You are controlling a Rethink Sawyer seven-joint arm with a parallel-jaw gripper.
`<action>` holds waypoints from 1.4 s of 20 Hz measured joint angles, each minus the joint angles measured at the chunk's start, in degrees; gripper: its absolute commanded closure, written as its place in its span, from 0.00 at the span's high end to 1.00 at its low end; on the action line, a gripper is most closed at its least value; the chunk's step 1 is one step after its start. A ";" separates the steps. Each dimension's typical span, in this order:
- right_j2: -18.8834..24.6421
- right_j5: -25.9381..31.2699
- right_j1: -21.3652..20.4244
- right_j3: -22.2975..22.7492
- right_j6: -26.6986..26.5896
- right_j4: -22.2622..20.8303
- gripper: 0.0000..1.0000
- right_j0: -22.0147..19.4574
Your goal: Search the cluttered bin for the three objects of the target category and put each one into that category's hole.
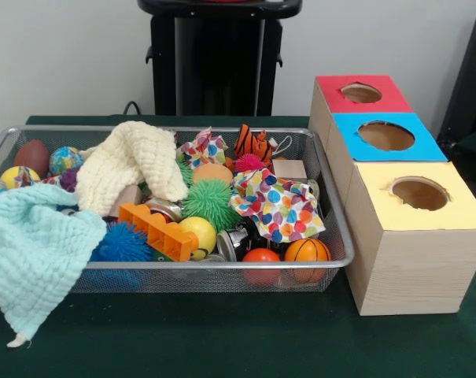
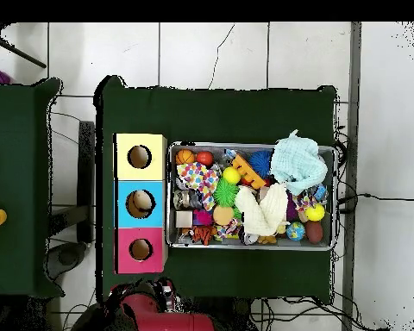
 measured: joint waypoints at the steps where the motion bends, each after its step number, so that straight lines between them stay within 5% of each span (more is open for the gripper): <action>1: 0.15 -0.39 0.33 0.00 0.00 0.10 1.00 0.16; 9: 1.14 -6.51 5.26 -0.34 0.00 0.57 1.00 1.97; 19: 3.53 -7.48 16.74 -6.98 0.01 0.79 1.00 4.87; 23: 5.75 -7.50 18.38 -8.31 0.01 1.04 1.00 2.20; 28: 8.33 -7.48 15.63 -6.31 0.01 1.61 1.00 -4.60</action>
